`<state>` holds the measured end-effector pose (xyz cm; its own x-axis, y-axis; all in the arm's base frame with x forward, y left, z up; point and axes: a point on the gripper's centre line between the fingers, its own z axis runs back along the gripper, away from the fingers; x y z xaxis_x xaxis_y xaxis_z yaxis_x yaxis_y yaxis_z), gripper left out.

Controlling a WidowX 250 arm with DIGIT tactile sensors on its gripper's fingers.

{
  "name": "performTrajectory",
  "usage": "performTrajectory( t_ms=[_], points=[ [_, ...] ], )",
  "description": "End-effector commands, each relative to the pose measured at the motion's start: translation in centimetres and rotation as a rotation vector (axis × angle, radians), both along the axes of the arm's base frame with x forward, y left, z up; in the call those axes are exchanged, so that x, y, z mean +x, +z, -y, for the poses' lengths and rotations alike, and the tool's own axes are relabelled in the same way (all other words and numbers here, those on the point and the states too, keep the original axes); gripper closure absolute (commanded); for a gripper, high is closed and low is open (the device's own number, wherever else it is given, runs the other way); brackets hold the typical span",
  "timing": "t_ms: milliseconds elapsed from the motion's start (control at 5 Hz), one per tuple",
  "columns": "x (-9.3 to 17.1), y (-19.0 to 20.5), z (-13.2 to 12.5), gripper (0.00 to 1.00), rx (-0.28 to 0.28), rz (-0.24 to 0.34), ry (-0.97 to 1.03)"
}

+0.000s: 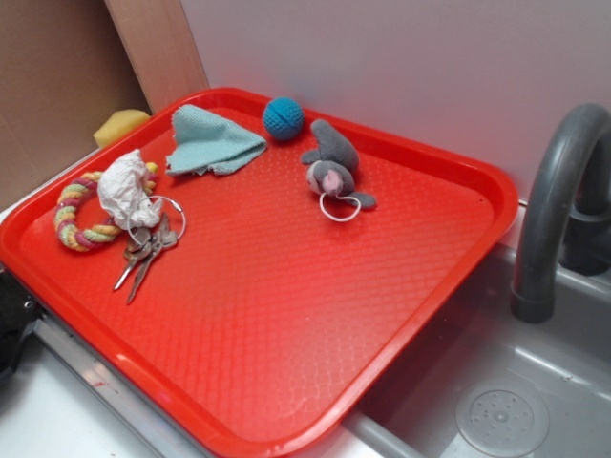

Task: Grab the gray animal.

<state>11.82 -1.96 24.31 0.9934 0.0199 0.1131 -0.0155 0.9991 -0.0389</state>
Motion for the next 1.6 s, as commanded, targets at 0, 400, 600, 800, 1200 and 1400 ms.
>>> performTrajectory(
  t_ms=[0, 400, 600, 800, 1200, 1400],
  points=[
    [0.0, 0.0, 0.0, 0.00, 0.000, 0.000, 0.000],
    [2.7, -1.1, -0.3, 0.00, -0.016, -0.019, 0.035],
    [6.5, -2.8, 0.5, 0.00, -0.075, -0.028, 0.122],
    [11.4, -6.3, 2.8, 0.00, -0.135, -0.065, 0.140],
    [18.9, -10.8, 7.3, 0.00, -0.323, -0.068, 0.079],
    [21.0, -13.3, 8.7, 0.00, -0.373, -0.050, 0.004]
  ],
)
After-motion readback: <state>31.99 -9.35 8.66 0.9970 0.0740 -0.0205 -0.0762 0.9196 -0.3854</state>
